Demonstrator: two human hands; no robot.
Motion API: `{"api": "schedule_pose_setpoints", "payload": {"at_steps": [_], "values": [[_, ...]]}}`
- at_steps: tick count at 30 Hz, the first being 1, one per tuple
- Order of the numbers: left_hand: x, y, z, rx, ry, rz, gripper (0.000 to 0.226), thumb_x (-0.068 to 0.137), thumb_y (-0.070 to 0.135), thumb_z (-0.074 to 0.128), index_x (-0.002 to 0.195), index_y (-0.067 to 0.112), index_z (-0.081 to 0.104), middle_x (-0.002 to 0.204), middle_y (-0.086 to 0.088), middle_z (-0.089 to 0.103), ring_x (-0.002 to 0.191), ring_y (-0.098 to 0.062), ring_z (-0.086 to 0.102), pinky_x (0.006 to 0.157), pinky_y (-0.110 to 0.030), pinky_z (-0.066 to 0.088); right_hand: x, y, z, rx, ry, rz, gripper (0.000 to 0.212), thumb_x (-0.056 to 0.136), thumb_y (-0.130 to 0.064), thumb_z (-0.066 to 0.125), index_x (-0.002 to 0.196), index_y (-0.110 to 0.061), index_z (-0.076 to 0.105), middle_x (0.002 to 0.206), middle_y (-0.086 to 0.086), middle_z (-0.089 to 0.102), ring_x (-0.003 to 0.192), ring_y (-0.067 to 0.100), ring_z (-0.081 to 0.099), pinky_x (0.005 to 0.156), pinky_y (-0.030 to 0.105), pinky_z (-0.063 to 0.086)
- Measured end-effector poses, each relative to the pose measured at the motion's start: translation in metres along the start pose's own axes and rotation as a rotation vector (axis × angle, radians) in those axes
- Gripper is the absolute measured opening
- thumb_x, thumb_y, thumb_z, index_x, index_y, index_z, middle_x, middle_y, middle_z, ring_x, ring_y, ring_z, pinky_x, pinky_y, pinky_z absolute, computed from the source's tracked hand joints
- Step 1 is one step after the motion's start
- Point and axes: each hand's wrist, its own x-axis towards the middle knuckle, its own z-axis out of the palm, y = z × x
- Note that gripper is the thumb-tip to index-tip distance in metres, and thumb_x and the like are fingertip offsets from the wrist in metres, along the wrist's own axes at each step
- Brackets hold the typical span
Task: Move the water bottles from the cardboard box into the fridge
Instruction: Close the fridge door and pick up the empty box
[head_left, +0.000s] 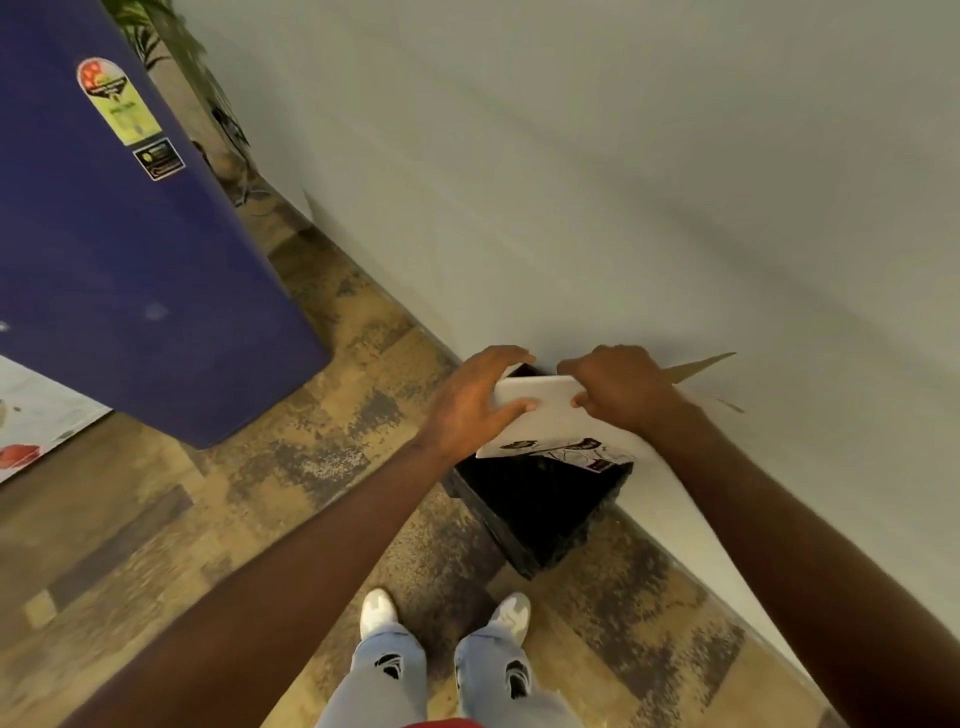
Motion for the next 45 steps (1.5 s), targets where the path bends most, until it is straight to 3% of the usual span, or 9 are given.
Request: {"api": "schedule_pose_setpoints", "payload": {"at_steps": [3,8,16,20,24,33,37,45], "values": [[0.014,-0.015,0.008,0.152,-0.074,0.013,0.053,0.089,0.036,0.075,0.136,0.020,0.058,0.139,0.002,0.059,0.126,-0.019,0.056,0.101,-0.031,0.046,0.012,-0.008,0.027,-0.011,-0.058,0.017,0.030,0.095,-0.029,0.061,0.124,-0.026,0.058,0.115,0.006,0.066,0.107,0.028,0.064,0.076,0.032,0.041],[0.021,-0.038,0.038,0.468,-0.447,-0.163,0.060,0.095,0.038,0.066,0.150,0.021,0.047,0.151,0.001,0.050,0.136,-0.023,0.050,0.106,-0.037,0.043,0.035,-0.018,0.075,0.045,-0.131,0.046,0.026,0.096,-0.022,0.057,0.123,-0.021,0.054,0.114,0.007,0.065,0.106,0.029,0.064,0.078,0.037,0.047],[0.019,-0.093,0.081,0.554,-0.691,-0.293,0.038,0.101,0.033,0.057,0.139,0.030,0.059,0.125,-0.004,0.068,0.110,-0.026,0.065,0.088,-0.039,0.055,0.073,-0.031,0.159,0.069,-0.166,0.026,0.026,0.095,-0.021,0.060,0.119,-0.019,0.051,0.113,0.006,0.065,0.104,0.029,0.065,0.077,0.040,0.048],[0.015,-0.133,0.102,0.498,-0.738,-0.307,0.038,0.101,0.033,0.056,0.138,0.027,0.059,0.129,-0.005,0.066,0.112,-0.029,0.064,0.091,-0.046,0.055,0.088,-0.032,0.203,0.087,-0.132,0.000,0.031,0.089,-0.023,0.067,0.116,-0.019,0.051,0.108,0.004,0.066,0.099,0.028,0.066,0.077,0.041,0.050],[0.018,-0.165,0.127,0.466,-0.793,-0.336,0.038,0.102,0.030,0.055,0.139,0.020,0.058,0.132,-0.009,0.063,0.116,-0.030,0.062,0.095,-0.046,0.053,0.107,-0.032,0.240,0.101,-0.128,0.000,0.027,0.092,-0.021,0.063,0.117,-0.019,0.051,0.110,0.004,0.066,0.101,0.028,0.066,0.076,0.040,0.049],[0.028,-0.244,0.178,0.446,-0.789,-0.308,0.041,0.102,0.030,0.056,0.142,0.022,0.054,0.134,-0.008,0.062,0.114,-0.029,0.063,0.091,-0.044,0.053,0.157,-0.025,0.312,0.130,-0.135,0.052,0.029,0.093,-0.023,0.064,0.120,-0.019,0.052,0.111,0.005,0.067,0.100,0.028,0.067,0.077,0.039,0.050],[0.031,-0.279,0.200,0.428,-0.818,-0.280,0.040,0.103,0.028,0.055,0.142,0.020,0.054,0.135,-0.009,0.061,0.114,-0.030,0.062,0.093,-0.045,0.052,0.178,-0.023,0.343,0.118,-0.148,0.051,0.028,0.093,-0.021,0.063,0.119,-0.016,0.053,0.110,0.006,0.067,0.099,0.029,0.067,0.070,0.038,0.044],[0.022,-0.340,0.247,0.341,-0.806,-0.301,0.044,0.101,0.023,0.059,0.144,0.019,0.051,0.139,-0.010,0.057,0.117,-0.030,0.059,0.093,-0.041,0.047,0.201,-0.027,0.408,0.149,-0.149,0.082,0.042,0.093,-0.017,0.061,0.132,-0.015,0.046,0.119,0.010,0.065,0.107,0.033,0.063,0.081,0.042,0.050]]}}
